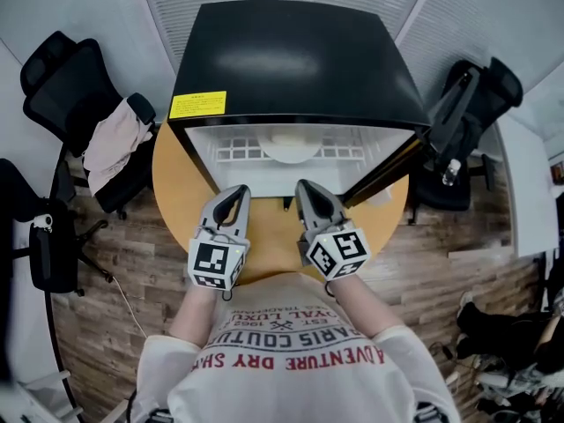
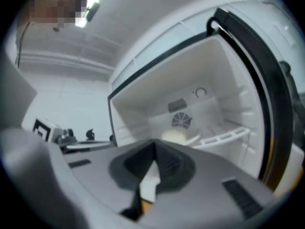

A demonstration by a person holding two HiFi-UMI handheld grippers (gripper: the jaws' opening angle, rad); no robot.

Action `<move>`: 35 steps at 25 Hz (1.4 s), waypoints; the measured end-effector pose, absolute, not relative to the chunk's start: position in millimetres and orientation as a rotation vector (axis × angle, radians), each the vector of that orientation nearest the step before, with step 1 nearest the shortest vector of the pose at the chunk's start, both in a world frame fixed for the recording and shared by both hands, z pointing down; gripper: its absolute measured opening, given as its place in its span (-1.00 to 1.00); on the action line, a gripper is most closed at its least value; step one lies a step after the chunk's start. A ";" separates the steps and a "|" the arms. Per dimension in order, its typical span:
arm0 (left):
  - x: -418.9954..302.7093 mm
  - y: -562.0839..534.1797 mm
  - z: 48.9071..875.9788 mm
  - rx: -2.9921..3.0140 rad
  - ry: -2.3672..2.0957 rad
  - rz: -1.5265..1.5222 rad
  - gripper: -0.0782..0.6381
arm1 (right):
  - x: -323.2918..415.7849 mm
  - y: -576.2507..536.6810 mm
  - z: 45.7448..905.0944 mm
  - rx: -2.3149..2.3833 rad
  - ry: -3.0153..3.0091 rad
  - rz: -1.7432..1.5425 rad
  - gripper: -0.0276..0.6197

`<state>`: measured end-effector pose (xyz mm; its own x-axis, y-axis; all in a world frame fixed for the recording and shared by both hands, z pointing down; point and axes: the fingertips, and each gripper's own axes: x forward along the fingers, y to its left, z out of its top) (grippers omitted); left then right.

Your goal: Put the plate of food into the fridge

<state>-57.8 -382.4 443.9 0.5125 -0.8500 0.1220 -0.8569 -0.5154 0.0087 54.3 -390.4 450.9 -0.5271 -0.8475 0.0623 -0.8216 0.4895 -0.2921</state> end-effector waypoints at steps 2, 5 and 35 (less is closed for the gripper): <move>-57.3 -382.7 442.9 2.677 -1.507 0.159 -0.69 | 54.2 -388.2 443.5 -1.534 2.681 -0.271 -0.83; -57.4 -382.6 440.5 2.687 -1.508 0.155 -0.69 | 53.9 -383.5 430.0 -1.591 2.722 -0.032 -0.83; -69.0 -378.2 421.6 2.719 -1.540 0.093 -0.69 | 57.5 -377.5 420.7 -1.682 2.741 0.071 -0.83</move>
